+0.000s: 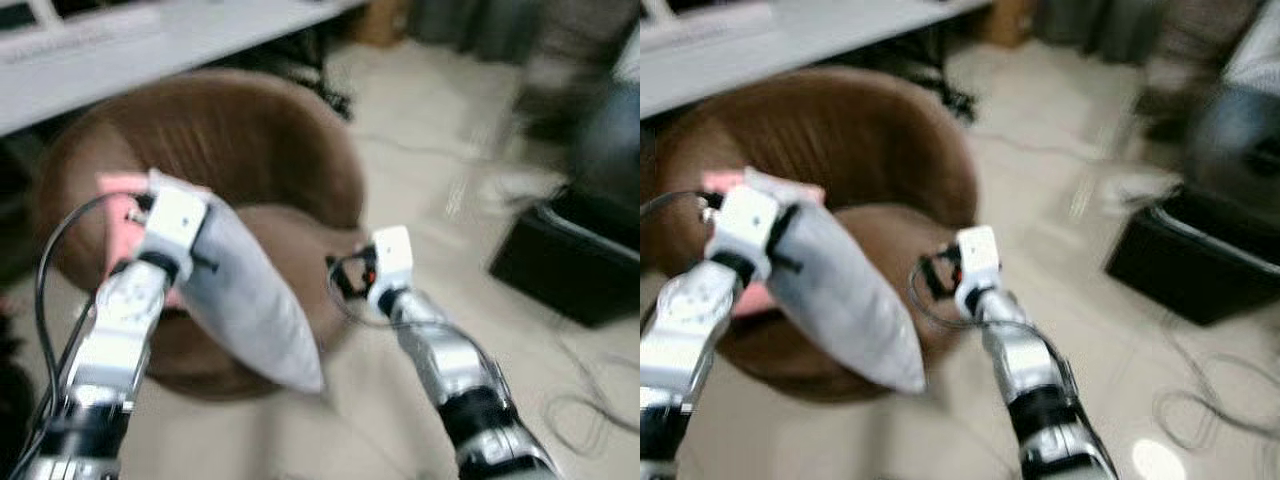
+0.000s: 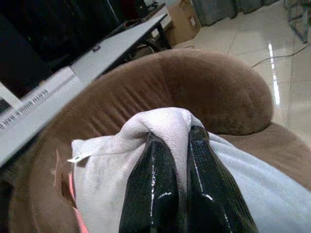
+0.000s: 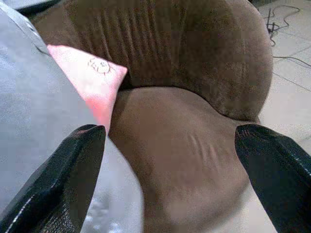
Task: Move the pillow to the sofa from floor
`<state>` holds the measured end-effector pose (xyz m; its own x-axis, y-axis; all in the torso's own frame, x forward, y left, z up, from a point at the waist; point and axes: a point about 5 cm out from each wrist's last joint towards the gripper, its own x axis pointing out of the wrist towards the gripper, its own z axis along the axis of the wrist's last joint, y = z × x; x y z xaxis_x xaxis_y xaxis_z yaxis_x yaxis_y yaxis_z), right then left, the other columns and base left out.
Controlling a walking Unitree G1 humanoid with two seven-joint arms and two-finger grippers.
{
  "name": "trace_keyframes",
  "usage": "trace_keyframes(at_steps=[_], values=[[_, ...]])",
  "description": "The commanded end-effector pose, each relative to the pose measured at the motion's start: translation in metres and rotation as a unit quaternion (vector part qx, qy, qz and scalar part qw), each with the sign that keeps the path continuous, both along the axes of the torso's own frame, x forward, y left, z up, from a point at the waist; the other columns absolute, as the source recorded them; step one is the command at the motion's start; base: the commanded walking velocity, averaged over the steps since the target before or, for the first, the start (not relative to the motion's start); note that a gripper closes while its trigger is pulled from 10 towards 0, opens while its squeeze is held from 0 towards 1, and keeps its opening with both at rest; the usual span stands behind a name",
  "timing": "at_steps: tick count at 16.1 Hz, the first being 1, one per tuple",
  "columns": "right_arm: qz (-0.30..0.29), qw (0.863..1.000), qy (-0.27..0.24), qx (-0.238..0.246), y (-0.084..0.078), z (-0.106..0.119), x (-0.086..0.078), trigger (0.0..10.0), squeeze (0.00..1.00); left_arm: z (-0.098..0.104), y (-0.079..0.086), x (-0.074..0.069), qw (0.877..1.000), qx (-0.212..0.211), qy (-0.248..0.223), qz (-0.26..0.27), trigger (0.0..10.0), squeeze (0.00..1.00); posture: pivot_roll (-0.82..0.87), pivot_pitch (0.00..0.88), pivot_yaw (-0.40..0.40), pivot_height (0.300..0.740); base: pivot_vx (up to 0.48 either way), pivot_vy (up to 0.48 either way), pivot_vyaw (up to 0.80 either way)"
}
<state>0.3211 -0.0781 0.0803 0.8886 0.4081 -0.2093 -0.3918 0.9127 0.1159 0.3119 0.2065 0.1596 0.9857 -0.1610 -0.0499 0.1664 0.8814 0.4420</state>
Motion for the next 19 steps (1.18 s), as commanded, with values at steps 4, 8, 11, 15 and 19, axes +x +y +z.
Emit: trace_keyframes(at_steps=[4,8,11,15,19], values=[[-0.029,0.999,-0.018,0.019,-0.009,0.006,0.003,10.0,0.0,0.023,-0.018,0.018,0.996,0.014,-0.042,-0.072,10.0,0.0,0.17,0.0,0.162,0.74,0.48,0.0,0.2],[-0.021,0.999,-0.033,0.006,-0.017,0.015,0.01,10.0,0.0,0.023,-0.05,0.025,0.987,-0.009,-0.044,-0.151,10.0,0.0,0.15,0.0,0.118,0.74,0.48,0.0,0.0],[-0.005,0.999,-0.037,-0.01,-0.018,0.018,0.01,10.0,0.0,0.024,-0.068,0.031,0.976,-0.011,-0.042,-0.214,10.0,0.0,0.14,0.0,0.092,0.74,0.48,0.0,0.0],[0.017,0.999,-0.039,-0.017,-0.03,0.018,0.001,10.0,0.0,0.03,-0.086,0.045,0.959,0.011,-0.029,-0.283,10.0,0.0,0.11,0.0,0.078,0.74,0.205,0.0,0.0],[0.042,0.998,-0.033,-0.04,-0.048,0.013,-0.015,10.0,0.0,0.015,-0.078,0.06,0.95,0.051,0.022,-0.308,10.0,0.0,0.07,0.0,0.068,0.74,0.0,0.0,0.0]])
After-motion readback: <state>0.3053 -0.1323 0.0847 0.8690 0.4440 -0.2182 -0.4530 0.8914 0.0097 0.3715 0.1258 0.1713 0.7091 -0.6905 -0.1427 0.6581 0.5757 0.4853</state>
